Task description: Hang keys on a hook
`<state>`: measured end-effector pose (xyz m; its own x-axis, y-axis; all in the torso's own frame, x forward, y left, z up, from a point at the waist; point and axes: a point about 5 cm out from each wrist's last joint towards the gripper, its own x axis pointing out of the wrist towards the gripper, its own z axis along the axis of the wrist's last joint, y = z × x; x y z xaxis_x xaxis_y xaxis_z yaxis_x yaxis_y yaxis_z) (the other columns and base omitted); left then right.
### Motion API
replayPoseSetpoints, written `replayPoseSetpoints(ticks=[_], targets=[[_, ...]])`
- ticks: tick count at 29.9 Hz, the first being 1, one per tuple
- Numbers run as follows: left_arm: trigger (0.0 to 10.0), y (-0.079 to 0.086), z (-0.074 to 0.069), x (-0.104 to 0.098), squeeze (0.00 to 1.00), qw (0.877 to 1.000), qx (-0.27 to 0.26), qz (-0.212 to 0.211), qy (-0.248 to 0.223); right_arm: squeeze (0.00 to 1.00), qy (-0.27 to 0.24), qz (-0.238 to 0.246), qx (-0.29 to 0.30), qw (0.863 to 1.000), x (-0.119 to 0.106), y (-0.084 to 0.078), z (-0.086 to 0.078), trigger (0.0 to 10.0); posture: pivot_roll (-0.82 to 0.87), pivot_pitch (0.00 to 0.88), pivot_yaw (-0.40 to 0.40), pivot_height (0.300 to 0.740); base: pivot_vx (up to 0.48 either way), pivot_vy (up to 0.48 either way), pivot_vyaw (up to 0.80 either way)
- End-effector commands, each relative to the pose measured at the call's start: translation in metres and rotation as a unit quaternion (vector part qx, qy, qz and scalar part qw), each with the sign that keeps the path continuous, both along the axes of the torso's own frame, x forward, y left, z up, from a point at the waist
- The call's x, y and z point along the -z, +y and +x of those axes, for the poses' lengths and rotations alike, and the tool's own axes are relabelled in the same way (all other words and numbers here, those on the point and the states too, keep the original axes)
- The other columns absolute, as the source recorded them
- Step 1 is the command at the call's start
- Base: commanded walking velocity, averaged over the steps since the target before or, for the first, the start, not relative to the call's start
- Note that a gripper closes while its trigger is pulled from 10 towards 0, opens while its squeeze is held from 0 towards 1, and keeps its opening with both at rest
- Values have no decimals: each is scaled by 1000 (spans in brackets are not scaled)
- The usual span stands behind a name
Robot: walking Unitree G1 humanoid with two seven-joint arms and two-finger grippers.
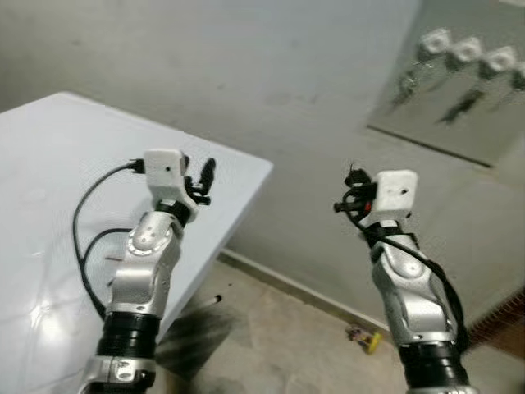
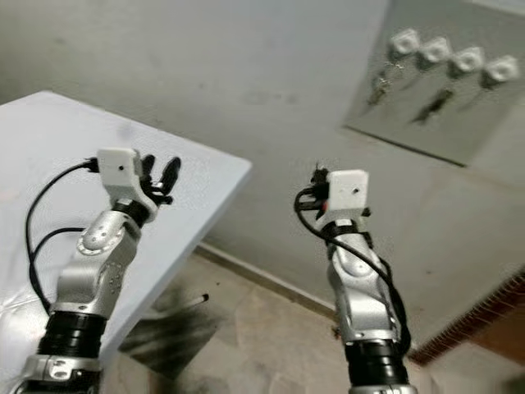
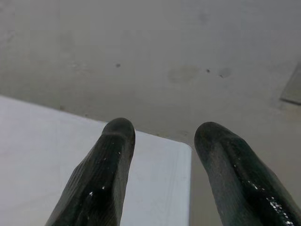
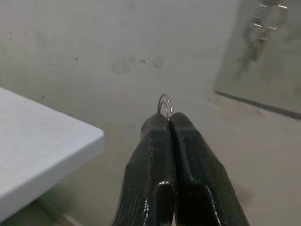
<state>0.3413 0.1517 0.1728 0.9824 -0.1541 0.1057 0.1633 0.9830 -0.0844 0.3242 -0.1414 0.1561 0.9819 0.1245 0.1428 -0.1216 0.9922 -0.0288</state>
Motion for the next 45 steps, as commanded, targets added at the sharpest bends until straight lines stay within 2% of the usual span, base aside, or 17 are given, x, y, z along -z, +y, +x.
replayPoseSetpoints(ticks=[1,12,17,20,23,27,30,34,45], targets=[[10000,-11,-1,-3,0,1000,17,2,-8,0,-11,-7,11,1000,-6,-8,-1,10000,-78,0,-65,740,0,0,-769],[10000,-18,-1,-2,0,1000,30,3,-5,0,-10,-6,18,1000,-5,-11,-2,10000,-83,0,-65,740,0,0,-745],[10000,-22,-2,0,0,999,36,1,1,0,-3,-6,31,999,-3,-12,-3,10000,-83,0,-66,740,0,0,0],[10000,-22,-3,1,0,999,39,1,7,0,15,20,41,999,0,-14,-2,10000,-83,0,-66,740,0,0,0],[10000,-22,-3,2,0,999,39,-1,14,0,11,20,53,998,-2,-16,-2,10000,-83,0,-69,740,0,0,0],[10000,-21,-3,2,0,999,38,-2,18,0,35,61,65,995,0,-18,-1,10000,-83,0,-69,740,0,0,0],[10000,-21,-2,2,0,999,40,-4,19,0,24,53,48,997,-2,-16,-2,10000,-86,0,-69,740,0,0,0],[10000,-21,-2,1,0,999,44,-9,18,0,-2,66,-30,997,-7,-4,-9,10000,-85,0,-68,740,122,0,0],[10000,-20,-2,0,0,999,44,-6,20,0,2,60,-32,998,-8,-3,-9,10000,-84,0,-62,740,346,0,-45]])
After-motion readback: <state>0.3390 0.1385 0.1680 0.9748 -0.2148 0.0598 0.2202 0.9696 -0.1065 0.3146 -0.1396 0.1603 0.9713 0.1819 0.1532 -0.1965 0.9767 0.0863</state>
